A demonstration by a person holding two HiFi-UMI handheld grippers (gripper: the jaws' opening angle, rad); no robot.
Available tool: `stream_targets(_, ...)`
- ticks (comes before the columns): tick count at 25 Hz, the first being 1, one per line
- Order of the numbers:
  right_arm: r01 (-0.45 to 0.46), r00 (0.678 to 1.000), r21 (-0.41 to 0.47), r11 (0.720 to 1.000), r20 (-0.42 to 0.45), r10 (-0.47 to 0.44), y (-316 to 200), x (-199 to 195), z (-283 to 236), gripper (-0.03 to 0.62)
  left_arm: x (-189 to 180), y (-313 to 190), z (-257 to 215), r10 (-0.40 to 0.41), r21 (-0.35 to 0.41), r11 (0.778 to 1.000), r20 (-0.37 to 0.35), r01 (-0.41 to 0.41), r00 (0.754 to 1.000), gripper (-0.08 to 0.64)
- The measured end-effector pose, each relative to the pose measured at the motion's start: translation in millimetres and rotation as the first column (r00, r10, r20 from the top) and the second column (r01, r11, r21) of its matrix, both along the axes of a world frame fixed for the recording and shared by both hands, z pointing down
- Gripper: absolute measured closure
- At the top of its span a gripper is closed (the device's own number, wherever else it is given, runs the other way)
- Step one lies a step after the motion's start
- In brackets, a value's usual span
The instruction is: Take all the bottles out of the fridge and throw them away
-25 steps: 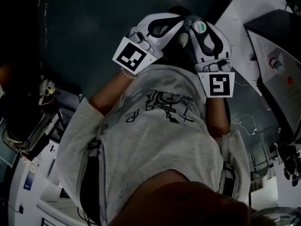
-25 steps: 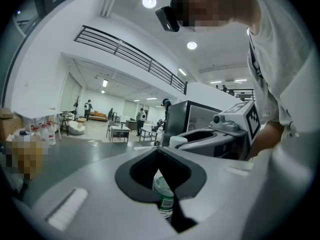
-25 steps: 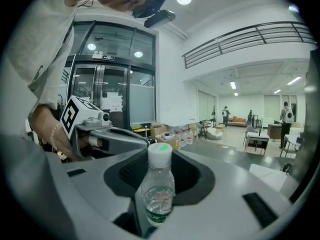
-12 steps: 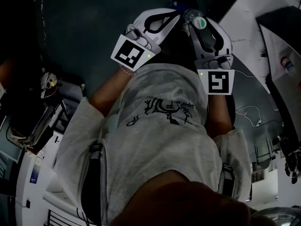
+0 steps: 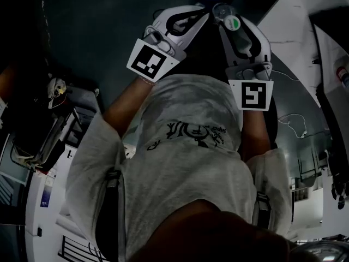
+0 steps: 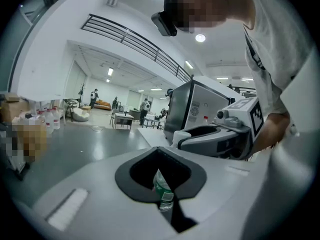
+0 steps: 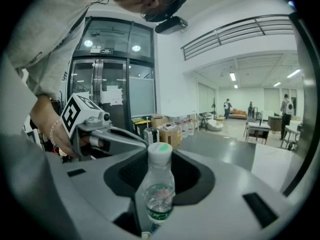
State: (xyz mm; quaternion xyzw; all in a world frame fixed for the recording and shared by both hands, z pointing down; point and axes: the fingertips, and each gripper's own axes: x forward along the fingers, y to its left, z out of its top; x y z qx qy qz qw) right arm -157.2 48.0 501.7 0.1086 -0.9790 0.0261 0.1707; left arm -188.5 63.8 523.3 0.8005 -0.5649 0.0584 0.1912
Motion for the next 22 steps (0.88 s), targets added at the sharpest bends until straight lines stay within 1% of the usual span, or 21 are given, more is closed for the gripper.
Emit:
stream_targets(5,0.003,1.000,-0.010,1.000,0.003,-0.003,4.1,3.7,12.5,0.446,4.4,3.4,14.6,0.002,-0.011,1.000,0.006,-0.002,1.000,0.551)
stream_targets(10,0.003,1.000,-0.013,1.000,0.006,-0.003,6.9,6.5,26.9,0.446,9.4,4.7,30.9,0.008,-0.021,1.000,0.028,-0.008,1.000,0.551)
stream_targets(15,0.012,1.000,-0.023,1.000,-0.006,-0.013,10.1,3.9,42.0,0.446,9.2,9.5,45.0,0.003,-0.037,0.999,0.020,-0.002,1.000,0.551)
stream_targets(19,0.002,1.000,-0.035,0.999,0.003,-0.002,10.4,1.3,51.8,0.446,8.6,12.7,56.7,0.001,-0.039,0.999,0.016,-0.001,1.000,0.551)
stream_targets(22,0.001,1.000,-0.037,0.999,-0.011,-0.001,12.5,1.3,64.9,0.446,7.9,13.6,68.5,0.001,-0.041,0.999,0.017,0.000,1.000,0.551)
